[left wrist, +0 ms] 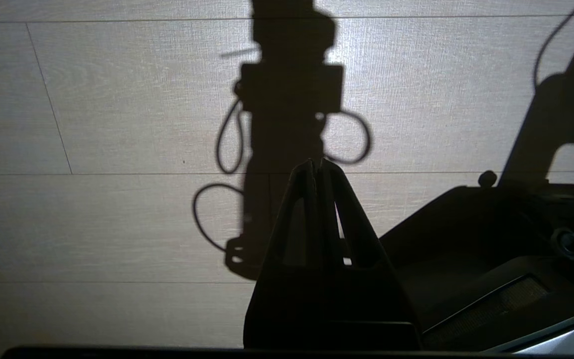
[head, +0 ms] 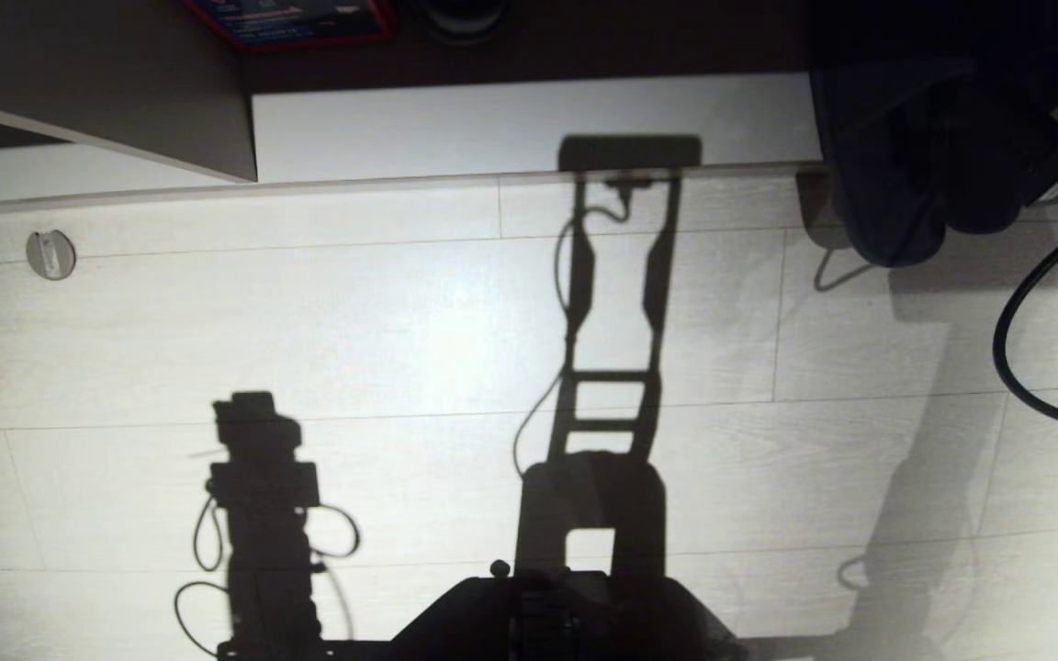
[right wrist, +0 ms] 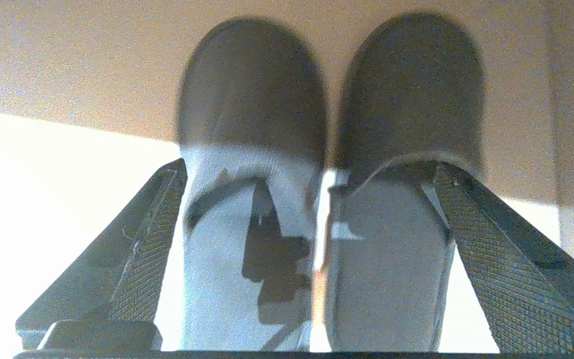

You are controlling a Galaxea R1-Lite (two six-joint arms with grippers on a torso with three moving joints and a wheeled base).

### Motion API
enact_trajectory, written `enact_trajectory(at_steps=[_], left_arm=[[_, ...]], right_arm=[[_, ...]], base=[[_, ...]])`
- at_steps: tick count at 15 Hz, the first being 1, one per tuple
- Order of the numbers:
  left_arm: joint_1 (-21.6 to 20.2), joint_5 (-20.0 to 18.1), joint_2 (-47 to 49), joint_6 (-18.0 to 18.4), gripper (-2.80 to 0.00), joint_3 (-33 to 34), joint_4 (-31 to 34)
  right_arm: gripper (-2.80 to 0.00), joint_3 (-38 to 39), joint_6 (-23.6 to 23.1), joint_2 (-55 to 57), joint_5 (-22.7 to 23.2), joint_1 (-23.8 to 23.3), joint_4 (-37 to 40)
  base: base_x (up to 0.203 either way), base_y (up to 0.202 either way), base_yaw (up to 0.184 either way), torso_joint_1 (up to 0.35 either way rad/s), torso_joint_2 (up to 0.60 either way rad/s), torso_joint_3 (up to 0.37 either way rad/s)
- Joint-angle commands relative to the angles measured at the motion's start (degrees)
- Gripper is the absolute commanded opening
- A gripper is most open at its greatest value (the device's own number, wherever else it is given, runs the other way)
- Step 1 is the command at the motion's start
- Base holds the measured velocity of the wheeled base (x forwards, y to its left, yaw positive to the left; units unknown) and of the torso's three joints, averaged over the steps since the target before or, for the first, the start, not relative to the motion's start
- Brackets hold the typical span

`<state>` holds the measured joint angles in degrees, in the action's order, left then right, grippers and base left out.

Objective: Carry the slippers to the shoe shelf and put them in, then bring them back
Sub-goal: Place the slippers into the shoe cabinet, then pick up the slippers in the shoe cabinet

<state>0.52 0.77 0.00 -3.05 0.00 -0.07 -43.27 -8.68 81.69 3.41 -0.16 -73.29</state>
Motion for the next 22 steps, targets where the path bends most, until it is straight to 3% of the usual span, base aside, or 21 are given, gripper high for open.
enact_trajectory(at_steps=[1,3,4,8,15,17,22], left_arm=[[0.00,0.02,0.00,-0.03,-2.80,0.00,-0.01],[0.00,0.02,0.00,-0.03,-2.80,0.00,-0.01],[0.00,0.02,0.00,-0.03,-2.80,0.00,-0.01],[0.00,0.02,0.00,-0.03,-2.80,0.00,-0.01],[0.00,0.02,0.00,-0.03,-2.80,0.00,-0.01],[0.00,0.02,0.00,-0.03,-2.80,0.00,-0.01],[0.00,0.02,0.00,-0.03,-2.80,0.00,-0.01]], right_arm=[[0.00,3.15,-1.13,-2.56,0.20,0.97,-0.42],[0.00,4.26,-2.17,-3.41,0.37,1.43,-0.30],[-2.80,6.65,-2.94,-5.19,0.43,1.77,-0.20],[-2.80,15.46,-5.70,-11.43,0.63,2.54,0.72],[-2.80,25.10,-5.96,-19.90,-0.66,3.64,11.29],[-2.80,30.79,-5.94,-25.54,-3.06,3.60,14.71],[-2.80,35.43,-5.67,-33.64,-7.79,3.59,20.88]], base=[[0.000,0.000,0.000,0.000,0.00,0.000],[0.000,0.000,0.000,0.000,0.00,0.000],[0.000,0.000,0.000,0.000,0.00,0.000],[0.000,0.000,0.000,0.000,0.00,0.000],[0.000,0.000,0.000,0.000,0.00,0.000],[0.000,0.000,0.000,0.000,0.00,0.000],[0.000,0.000,0.000,0.000,0.00,0.000]])
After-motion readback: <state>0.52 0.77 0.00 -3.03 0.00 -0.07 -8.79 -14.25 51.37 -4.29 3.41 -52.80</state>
